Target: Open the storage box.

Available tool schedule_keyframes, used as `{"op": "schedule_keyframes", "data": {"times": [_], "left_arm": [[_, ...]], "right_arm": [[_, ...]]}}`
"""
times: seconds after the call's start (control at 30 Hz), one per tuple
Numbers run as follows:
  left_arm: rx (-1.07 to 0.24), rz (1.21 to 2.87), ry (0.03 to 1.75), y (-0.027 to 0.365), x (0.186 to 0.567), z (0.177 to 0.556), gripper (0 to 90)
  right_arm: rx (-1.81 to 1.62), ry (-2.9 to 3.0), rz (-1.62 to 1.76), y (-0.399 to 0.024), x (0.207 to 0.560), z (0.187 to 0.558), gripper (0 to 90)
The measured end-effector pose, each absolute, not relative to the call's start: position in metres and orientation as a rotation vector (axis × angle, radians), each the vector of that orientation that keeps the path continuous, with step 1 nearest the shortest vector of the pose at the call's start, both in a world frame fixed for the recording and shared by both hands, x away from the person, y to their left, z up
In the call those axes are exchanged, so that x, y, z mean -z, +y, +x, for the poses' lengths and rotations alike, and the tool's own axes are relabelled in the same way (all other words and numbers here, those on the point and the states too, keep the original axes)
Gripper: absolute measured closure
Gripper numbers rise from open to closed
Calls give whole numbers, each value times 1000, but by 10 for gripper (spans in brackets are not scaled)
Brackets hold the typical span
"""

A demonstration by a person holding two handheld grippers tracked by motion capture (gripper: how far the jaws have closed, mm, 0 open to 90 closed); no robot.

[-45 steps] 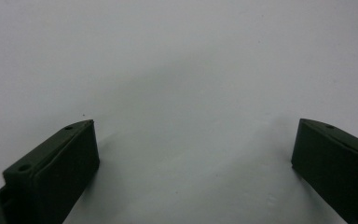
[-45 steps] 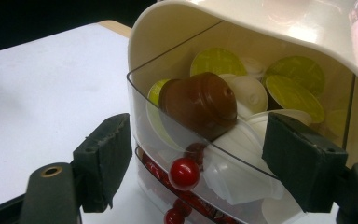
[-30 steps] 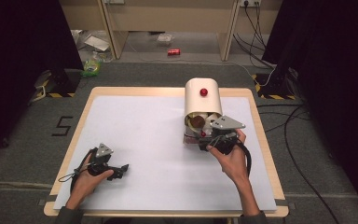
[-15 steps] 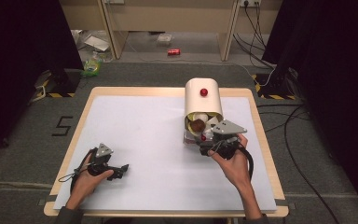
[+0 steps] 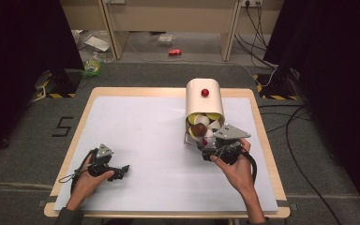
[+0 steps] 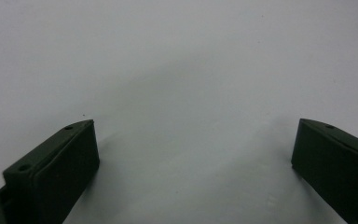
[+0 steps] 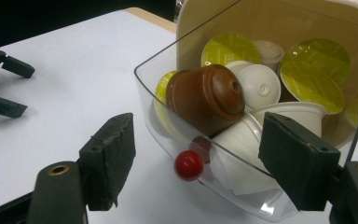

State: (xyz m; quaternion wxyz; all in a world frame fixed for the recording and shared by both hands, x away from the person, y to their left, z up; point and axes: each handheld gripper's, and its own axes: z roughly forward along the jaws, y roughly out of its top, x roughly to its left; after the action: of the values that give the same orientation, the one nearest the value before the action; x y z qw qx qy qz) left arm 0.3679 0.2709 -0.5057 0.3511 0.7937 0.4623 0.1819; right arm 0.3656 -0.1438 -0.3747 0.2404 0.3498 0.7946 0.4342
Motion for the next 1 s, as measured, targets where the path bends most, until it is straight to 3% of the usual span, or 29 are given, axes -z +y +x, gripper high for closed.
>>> {"op": "schedule_keyframes", "data": {"times": [1.0], "left_arm": [[-469,2055,1197,271,506,368,0]], "right_arm": [[-1158,2227,909,-146,375,344,313]]}}
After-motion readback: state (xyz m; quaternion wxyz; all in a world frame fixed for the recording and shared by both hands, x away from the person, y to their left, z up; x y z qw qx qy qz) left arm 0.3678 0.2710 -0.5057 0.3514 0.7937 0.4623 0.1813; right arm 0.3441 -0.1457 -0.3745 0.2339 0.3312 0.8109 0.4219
